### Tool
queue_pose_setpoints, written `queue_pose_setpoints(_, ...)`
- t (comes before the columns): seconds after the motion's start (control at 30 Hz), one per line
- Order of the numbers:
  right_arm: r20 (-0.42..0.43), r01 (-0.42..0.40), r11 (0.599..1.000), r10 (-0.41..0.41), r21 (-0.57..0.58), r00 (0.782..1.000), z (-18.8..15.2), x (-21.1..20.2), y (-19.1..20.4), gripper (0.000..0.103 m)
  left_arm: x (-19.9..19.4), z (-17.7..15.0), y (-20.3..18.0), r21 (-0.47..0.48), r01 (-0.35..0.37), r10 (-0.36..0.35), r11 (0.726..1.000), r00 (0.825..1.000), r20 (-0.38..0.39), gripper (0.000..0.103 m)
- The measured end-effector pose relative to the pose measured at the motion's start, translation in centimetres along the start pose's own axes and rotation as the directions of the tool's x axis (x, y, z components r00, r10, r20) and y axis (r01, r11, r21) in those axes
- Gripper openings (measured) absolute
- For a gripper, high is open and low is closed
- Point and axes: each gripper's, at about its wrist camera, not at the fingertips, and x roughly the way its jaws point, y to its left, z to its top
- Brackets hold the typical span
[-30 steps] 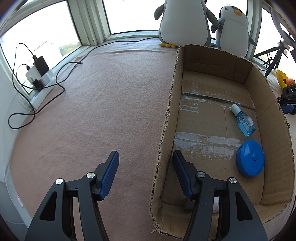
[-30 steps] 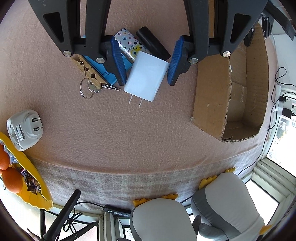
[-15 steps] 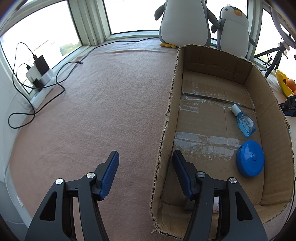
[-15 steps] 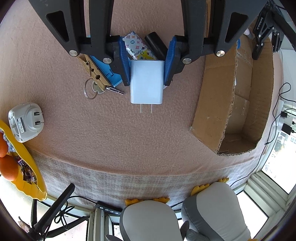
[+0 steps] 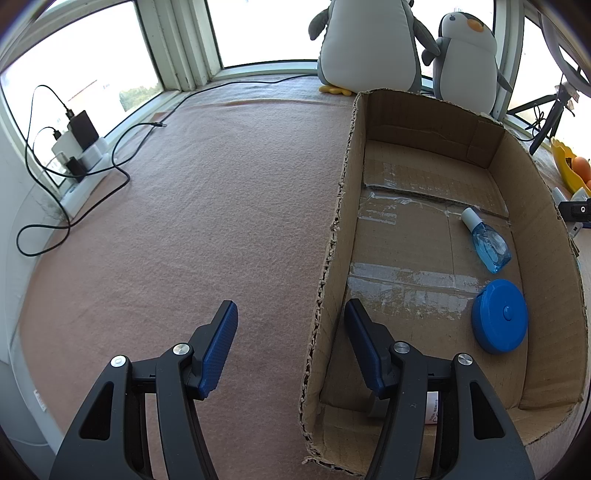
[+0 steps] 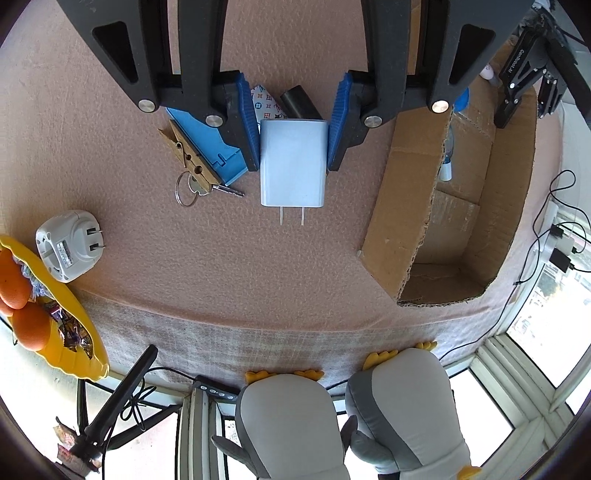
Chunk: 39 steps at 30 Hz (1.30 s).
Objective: Organize rigid objects
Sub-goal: 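Carry the white charger with the right tool into the box and release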
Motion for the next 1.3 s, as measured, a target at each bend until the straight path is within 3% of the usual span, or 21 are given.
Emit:
queue_pose_setpoints(0.33, 0.062, -0.058, 0.993, 0.065, -0.104, 0.996, 0.3, -2.6, 5.1, 0.032, 0.0, 0.0, 0.0, -0.001, 0.000, 0.000, 1.000, 1.000, 0.000, 0.060)
queue_pose_setpoints(0.8, 0.035, -0.128, 0.965, 0.139, -0.228, 0.990, -0.9, -1.5, 12.1, 0.032, 0.0, 0.0, 0.0, -0.002, 0.000, 0.000, 1.000, 1.000, 0.001, 0.060)
queue_pose_setpoints(1.3, -0.009, -0.153, 0.955, 0.156, -0.253, 0.988, -1.6, 0.3, 14.4, 0.032, 0.0, 0.0, 0.0, -0.002, 0.000, 0.000, 1.000, 1.000, 0.002, 0.060)
